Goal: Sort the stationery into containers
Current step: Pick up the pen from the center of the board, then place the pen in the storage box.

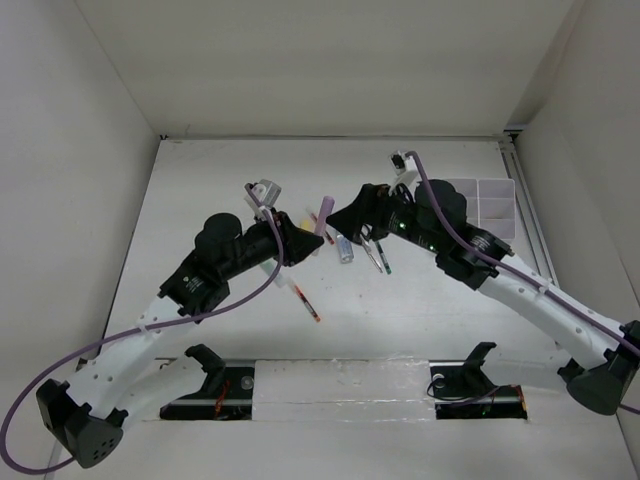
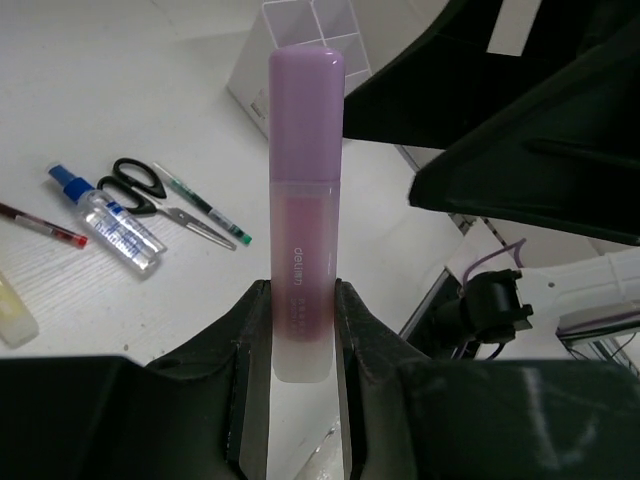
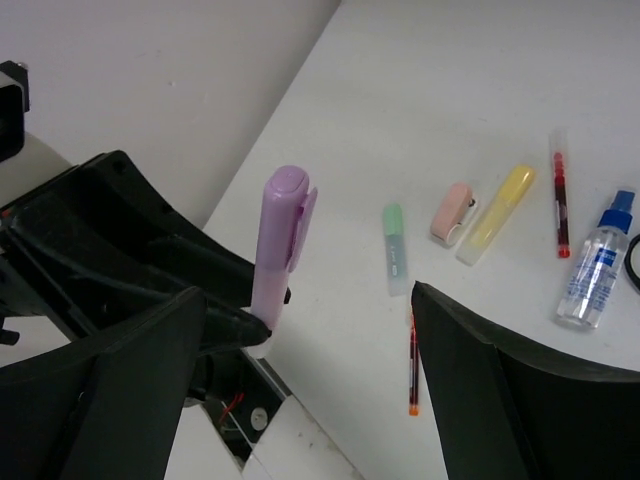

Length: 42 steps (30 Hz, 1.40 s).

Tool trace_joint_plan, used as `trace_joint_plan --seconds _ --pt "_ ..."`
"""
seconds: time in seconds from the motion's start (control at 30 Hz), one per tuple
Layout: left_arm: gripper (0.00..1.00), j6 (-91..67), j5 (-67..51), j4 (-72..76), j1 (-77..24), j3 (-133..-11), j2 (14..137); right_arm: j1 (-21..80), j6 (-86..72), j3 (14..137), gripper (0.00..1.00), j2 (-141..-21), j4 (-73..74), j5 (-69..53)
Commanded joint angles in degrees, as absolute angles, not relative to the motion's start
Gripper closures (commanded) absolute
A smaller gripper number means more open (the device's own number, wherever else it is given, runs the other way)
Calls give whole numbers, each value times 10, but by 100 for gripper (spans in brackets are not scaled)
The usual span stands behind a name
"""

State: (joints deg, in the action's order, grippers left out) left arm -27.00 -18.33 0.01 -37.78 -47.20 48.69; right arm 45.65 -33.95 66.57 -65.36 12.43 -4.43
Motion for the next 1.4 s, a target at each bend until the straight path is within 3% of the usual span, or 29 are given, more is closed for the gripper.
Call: trace_joint_plan --seconds 0.0,0.2,0.37,0.53,0.57,0.63,0.67,0.73,0.8,0.83,0.87,1.17,1.37 --pt "100 -255 -228 50 -378 -464 477 453 -354 685 12 -654 58 -46" --pt "100 -255 -234 55 -378 -459 488 458 -366 690 19 -692 37 -46" --pt "100 -255 -216 55 -378 -459 498 470 -371 701 50 -721 37 -52" --pt "100 -255 -209 55 -378 -459 498 483 -376 701 53 -733 37 -47" --pt "100 -255 -209 55 -378 -459 498 483 -376 701 73 -733 37 -47" --pt "100 -255 -209 55 -378 -459 498 483 -376 701 94 -738 37 -47" --pt "100 -255 -203 49 -378 -459 498 483 -376 707 100 -738 37 -47" --pt "100 -255 -179 44 -378 -459 498 483 -363 707 100 -732 37 -32" --pt "54 -261 -162 44 -378 -448 485 472 -341 707 100 -732 37 -16" --pt "18 -270 -150 37 -378 -448 485 462 -328 707 100 -727 37 -10" --pt "0 -270 -129 37 -378 -448 477 447 -310 707 100 -727 37 -10" --pt "0 -341 89 -104 -378 -464 444 216 -152 650 100 -718 -5 69" --pt "0 -341 90 -94 -378 -454 424 107 -126 623 100 -736 -60 105"
